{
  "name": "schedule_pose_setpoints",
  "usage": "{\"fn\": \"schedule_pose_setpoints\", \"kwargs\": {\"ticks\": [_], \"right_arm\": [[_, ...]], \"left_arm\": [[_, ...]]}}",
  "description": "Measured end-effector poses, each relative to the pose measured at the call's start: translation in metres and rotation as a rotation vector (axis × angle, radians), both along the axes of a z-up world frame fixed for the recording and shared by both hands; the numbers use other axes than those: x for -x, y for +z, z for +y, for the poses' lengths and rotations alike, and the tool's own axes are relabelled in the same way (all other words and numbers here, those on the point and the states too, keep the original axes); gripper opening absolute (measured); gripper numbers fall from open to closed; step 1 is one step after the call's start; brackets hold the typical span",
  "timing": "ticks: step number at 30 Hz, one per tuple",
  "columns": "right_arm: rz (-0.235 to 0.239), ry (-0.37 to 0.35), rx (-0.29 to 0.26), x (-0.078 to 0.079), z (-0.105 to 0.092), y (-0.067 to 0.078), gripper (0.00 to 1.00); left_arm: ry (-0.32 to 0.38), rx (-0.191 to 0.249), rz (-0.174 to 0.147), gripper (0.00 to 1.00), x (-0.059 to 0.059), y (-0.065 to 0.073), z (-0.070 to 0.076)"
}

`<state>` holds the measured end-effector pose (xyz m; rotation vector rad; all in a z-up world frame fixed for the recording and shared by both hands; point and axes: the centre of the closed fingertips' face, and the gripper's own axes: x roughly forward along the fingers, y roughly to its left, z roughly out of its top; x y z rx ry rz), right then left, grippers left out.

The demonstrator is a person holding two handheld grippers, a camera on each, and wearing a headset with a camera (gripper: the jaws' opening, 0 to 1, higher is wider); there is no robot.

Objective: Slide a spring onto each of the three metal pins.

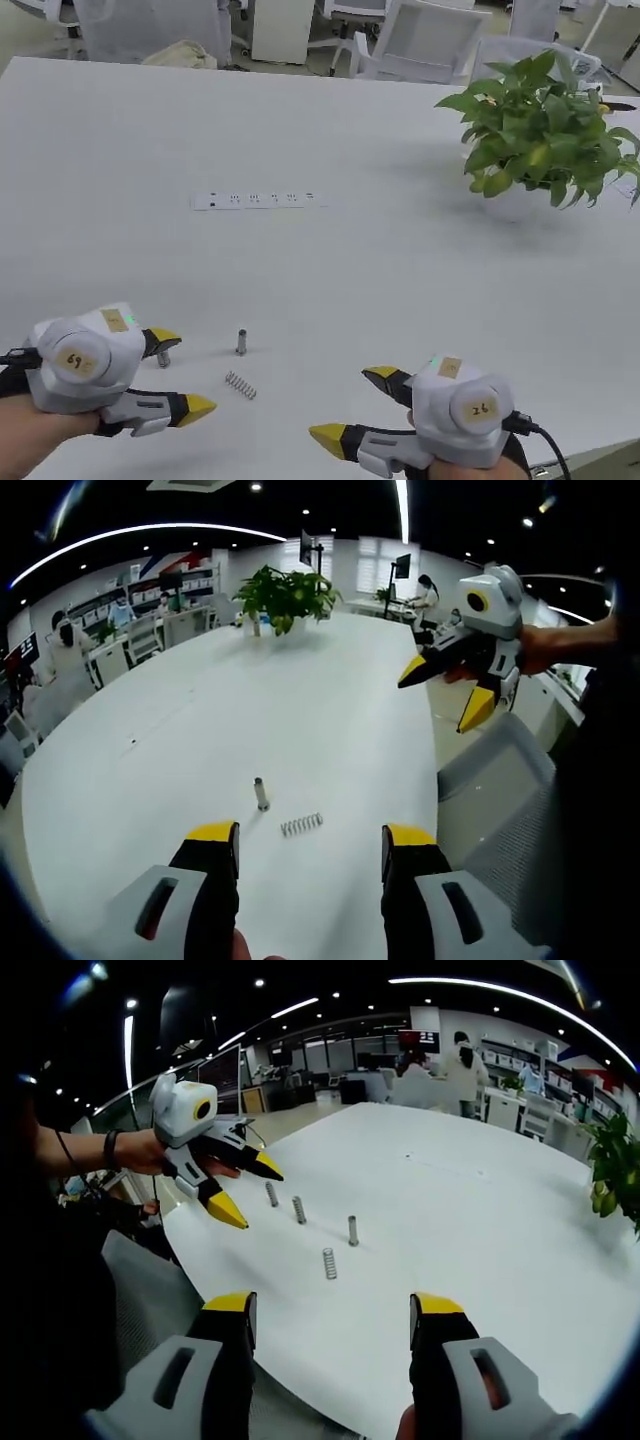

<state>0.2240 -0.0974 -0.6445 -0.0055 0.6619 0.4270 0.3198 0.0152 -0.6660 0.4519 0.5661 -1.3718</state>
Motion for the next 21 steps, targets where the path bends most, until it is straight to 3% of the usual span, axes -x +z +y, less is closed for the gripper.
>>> {"fn": "schedule_pose_setpoints", "kwargs": {"ticks": [13,21], "right_arm": [[0.014,0.015,0.007,0.000,0.001,-0.001,0.61],[0.024,0.015,0.005,0.001,0.001,-0.004,0.60]], "left_arm": [[-0.112,-0.062,-0.001,0.51,0.002,-0.024,-0.023],[-0.166,-0.087,0.017,0.50,0.003,-0.039,-0.040]]}}
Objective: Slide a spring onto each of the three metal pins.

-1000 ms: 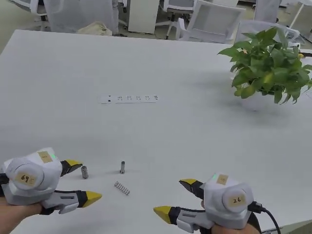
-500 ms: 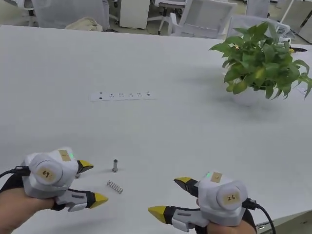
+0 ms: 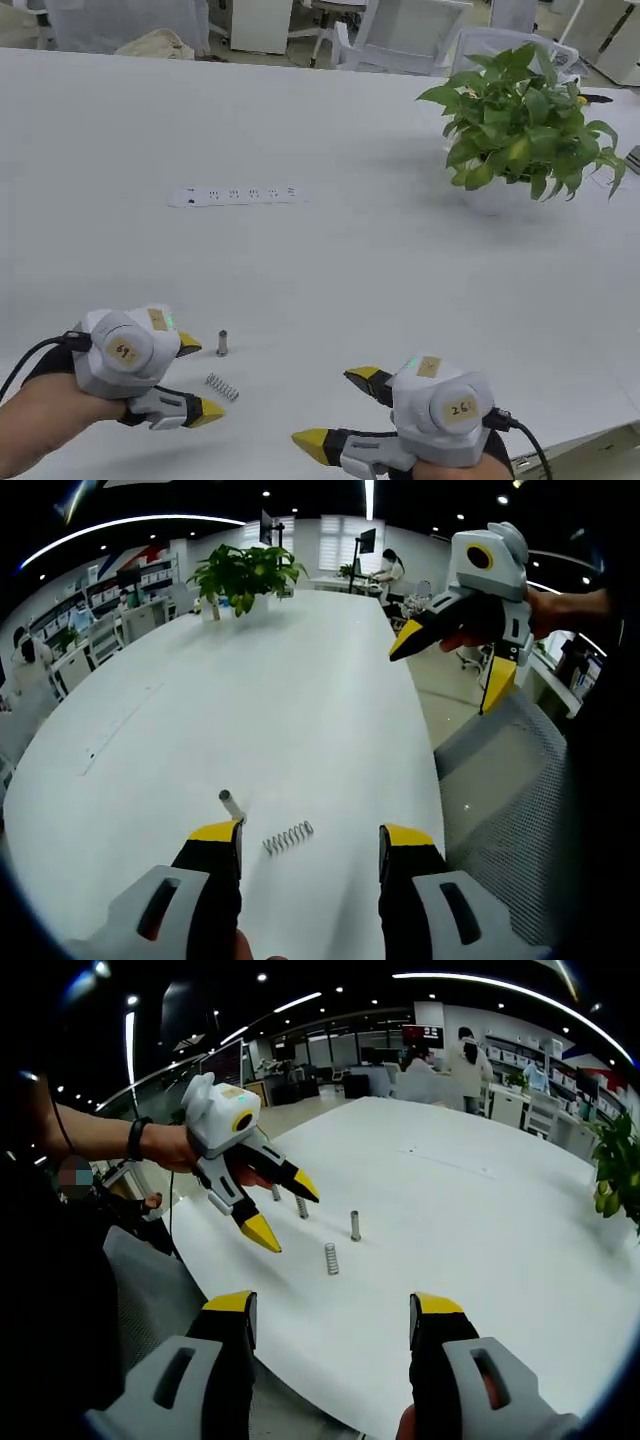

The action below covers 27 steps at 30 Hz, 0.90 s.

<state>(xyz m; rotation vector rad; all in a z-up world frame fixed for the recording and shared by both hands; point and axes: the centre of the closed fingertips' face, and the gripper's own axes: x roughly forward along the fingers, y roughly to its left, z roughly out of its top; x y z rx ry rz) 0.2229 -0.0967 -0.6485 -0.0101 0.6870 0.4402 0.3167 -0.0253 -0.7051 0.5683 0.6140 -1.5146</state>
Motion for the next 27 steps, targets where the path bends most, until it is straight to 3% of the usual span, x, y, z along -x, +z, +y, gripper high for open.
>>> {"fn": "schedule_pose_setpoints", "kwargs": {"ticks": [6,14,21,27], "right_arm": [[0.011,-0.004,-0.004,0.002,0.000,-0.002,0.60],[0.024,-0.009,-0.009,0.006,0.000,-0.006,0.59],[0.032,-0.034,-0.022,0.009,-0.007,-0.008,0.59],[0.038,-0.055,-0.032,0.009,-0.010,-0.012,0.58]], "left_arm": [[-0.015,-0.033,0.015,0.48,-0.004,-0.020,-0.009],[-0.004,-0.061,0.071,0.45,-0.007,-0.045,-0.017],[0.004,-0.087,0.110,0.42,-0.008,-0.063,-0.018],[0.008,-0.097,0.125,0.37,-0.008,-0.071,-0.015]]}}
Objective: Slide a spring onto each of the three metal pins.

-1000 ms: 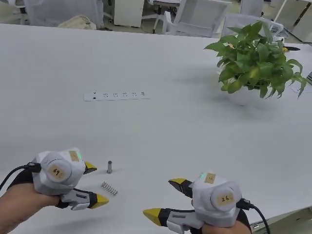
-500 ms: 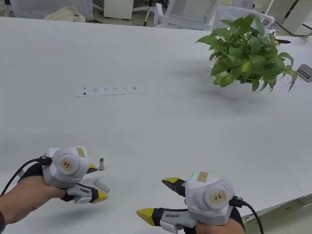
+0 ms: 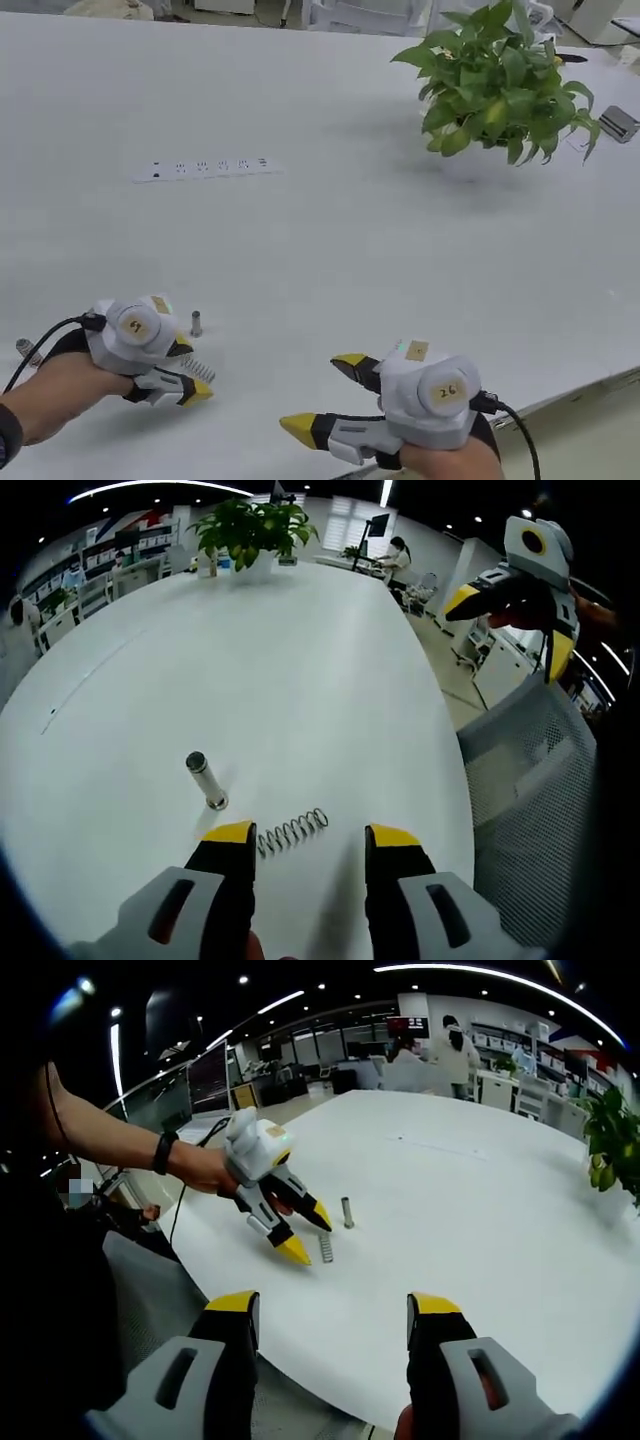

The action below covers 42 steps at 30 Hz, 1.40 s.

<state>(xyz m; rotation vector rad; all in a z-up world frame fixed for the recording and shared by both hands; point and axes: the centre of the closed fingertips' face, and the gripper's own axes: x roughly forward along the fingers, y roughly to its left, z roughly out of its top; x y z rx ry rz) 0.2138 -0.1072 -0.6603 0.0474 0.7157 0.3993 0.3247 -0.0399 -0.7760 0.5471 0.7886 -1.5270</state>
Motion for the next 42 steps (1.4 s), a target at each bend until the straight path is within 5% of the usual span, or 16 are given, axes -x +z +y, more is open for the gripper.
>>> {"fn": "schedule_pose_setpoints", "kwargs": {"ticks": [13,18,25,29,33,42], "right_arm": [[0.005,0.007,-0.008,-0.001,0.005,-0.003,0.57],[0.000,0.005,-0.010,0.000,0.005,-0.003,0.57],[-0.003,0.011,-0.012,-0.001,0.009,-0.004,0.56],[-0.010,0.017,-0.017,-0.002,0.013,-0.003,0.56],[-0.018,0.028,-0.021,-0.003,0.016,-0.001,0.55],[-0.022,0.035,-0.023,-0.001,0.014,-0.001,0.56]], "left_arm": [[-0.011,-0.045,-0.013,0.27,0.018,-0.013,0.017],[-0.119,-0.100,-0.147,0.20,0.023,-0.018,0.031],[-0.113,-0.131,-0.184,0.03,0.028,-0.018,0.041],[-0.090,-0.150,-0.178,0.02,0.032,-0.018,0.046],[0.025,-0.094,-0.125,0.02,0.034,-0.007,0.048],[0.088,-0.077,-0.159,0.02,0.033,0.011,0.064]]}}
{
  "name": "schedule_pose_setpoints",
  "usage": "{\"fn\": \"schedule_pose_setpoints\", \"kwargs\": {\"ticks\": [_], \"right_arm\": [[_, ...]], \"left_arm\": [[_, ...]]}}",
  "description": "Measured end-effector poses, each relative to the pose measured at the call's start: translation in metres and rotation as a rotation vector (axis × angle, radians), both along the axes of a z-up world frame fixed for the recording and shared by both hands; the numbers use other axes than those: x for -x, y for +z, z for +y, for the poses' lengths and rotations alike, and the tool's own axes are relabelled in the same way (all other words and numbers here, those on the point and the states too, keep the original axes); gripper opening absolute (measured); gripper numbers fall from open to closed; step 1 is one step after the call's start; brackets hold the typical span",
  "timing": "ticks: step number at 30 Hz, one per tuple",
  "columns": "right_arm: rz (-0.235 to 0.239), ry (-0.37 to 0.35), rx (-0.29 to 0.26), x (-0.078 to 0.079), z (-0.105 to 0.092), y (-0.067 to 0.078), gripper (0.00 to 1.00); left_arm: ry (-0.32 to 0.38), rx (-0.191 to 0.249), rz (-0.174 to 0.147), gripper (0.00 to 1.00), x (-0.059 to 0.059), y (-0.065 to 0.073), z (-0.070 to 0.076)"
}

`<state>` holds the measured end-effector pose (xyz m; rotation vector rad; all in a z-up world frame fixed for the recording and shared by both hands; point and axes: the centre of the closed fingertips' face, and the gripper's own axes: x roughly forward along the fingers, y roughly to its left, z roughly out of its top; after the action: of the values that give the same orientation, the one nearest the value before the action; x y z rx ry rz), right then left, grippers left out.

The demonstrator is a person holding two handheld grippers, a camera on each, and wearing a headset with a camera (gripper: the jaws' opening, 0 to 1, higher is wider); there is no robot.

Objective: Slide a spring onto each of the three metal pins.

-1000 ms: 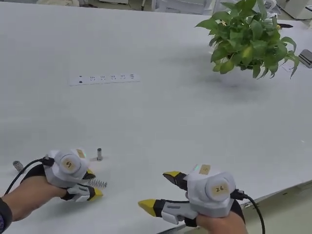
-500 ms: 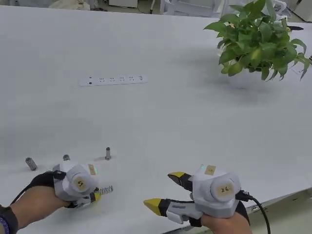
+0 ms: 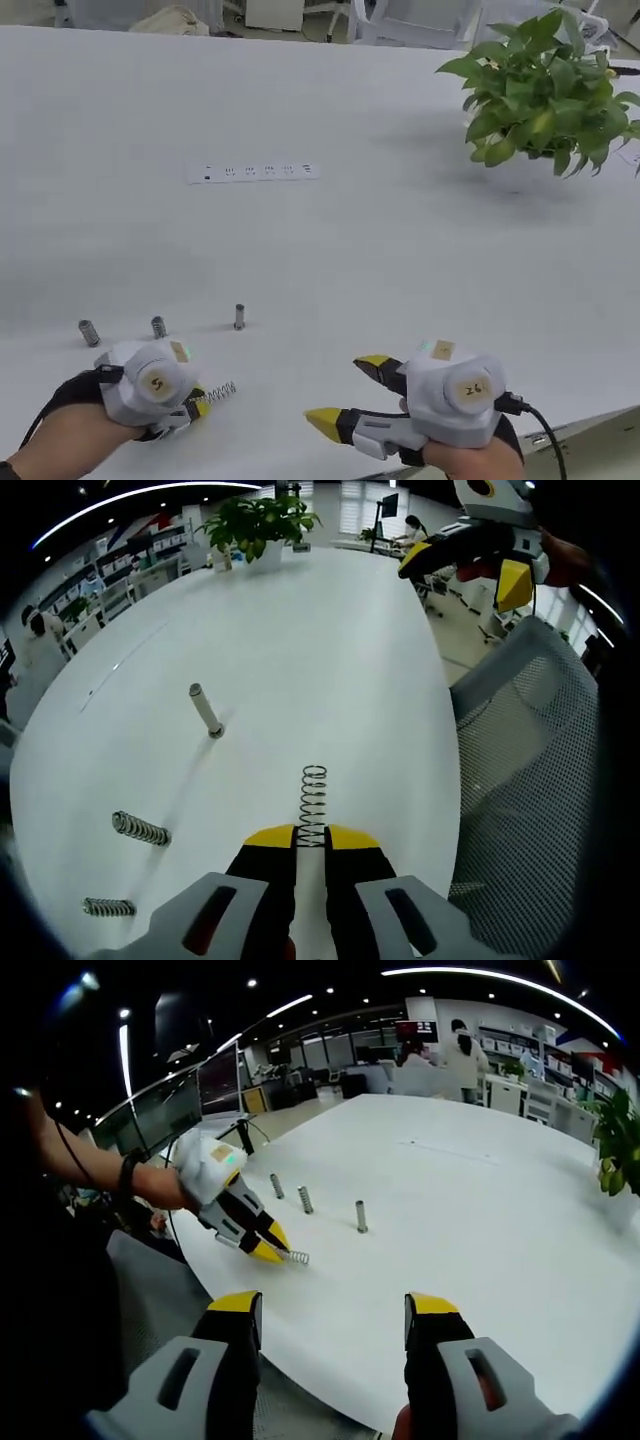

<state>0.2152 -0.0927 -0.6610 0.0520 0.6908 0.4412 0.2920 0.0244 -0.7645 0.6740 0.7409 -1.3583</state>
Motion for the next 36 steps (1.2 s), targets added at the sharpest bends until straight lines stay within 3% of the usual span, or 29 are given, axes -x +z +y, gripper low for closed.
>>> {"fn": "schedule_pose_setpoints", "kwargs": {"ticks": [21,28,34,36], "right_arm": [[0.005,0.052,-0.009,0.003,0.010,-0.001,0.56],[0.007,0.067,-0.009,0.003,0.014,-0.001,0.55],[0.007,0.078,-0.010,0.001,0.017,-0.001,0.55],[0.009,0.080,-0.010,0.001,0.017,-0.001,0.55]], "left_arm": [[0.088,0.091,-0.057,0.02,0.001,0.042,0.026],[0.152,0.145,-0.052,0.02,0.001,0.058,0.033],[0.181,0.155,-0.062,0.02,0.001,0.063,0.043],[0.206,0.168,-0.052,0.02,0.001,0.064,0.045]]}}
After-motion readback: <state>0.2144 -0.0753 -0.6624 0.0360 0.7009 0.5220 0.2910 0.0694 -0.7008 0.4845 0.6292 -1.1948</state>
